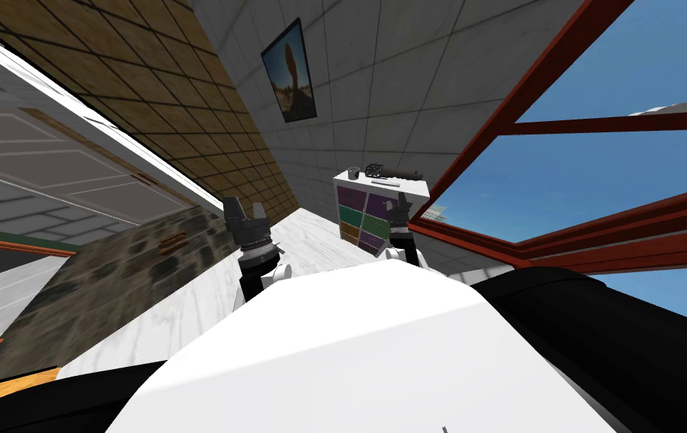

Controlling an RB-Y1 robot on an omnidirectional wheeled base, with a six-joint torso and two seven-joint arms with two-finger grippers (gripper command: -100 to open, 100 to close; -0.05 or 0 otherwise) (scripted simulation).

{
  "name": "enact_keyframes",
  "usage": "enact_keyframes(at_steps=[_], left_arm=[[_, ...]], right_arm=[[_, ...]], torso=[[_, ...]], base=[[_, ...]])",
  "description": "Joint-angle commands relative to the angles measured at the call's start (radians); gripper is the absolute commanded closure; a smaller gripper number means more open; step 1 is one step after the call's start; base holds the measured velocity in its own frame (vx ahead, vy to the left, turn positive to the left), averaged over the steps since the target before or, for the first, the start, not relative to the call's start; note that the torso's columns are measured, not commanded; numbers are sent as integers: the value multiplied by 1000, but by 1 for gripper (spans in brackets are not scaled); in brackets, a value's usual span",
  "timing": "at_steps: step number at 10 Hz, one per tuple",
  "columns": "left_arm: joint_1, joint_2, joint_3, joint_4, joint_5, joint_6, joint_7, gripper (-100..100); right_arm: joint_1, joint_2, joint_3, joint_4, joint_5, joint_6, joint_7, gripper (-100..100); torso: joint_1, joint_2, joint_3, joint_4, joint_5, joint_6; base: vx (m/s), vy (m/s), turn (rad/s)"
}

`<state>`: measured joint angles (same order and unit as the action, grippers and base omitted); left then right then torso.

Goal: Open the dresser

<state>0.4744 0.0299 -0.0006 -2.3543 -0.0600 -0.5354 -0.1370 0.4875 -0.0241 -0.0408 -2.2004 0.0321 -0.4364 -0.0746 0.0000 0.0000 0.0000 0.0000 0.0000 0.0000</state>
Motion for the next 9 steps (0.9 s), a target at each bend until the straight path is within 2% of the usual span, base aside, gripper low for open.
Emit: enact_keyframes(at_steps=[1, 9], left_arm=[[0, 0, 0, 0, 0, 0, 0, 0], [0, 0, 0, 0, 0, 0, 0, 0]], right_arm=[[0, 0, 0, 0, 0, 0, 0, 0], [0, 0, 0, 0, 0, 0, 0, 0]], torso=[[0, 40, -82, 41, 0, 0], [0, 618, -1234, 617, 0, 0]], base=[[0, 0, 0], [0, 0, 0]])
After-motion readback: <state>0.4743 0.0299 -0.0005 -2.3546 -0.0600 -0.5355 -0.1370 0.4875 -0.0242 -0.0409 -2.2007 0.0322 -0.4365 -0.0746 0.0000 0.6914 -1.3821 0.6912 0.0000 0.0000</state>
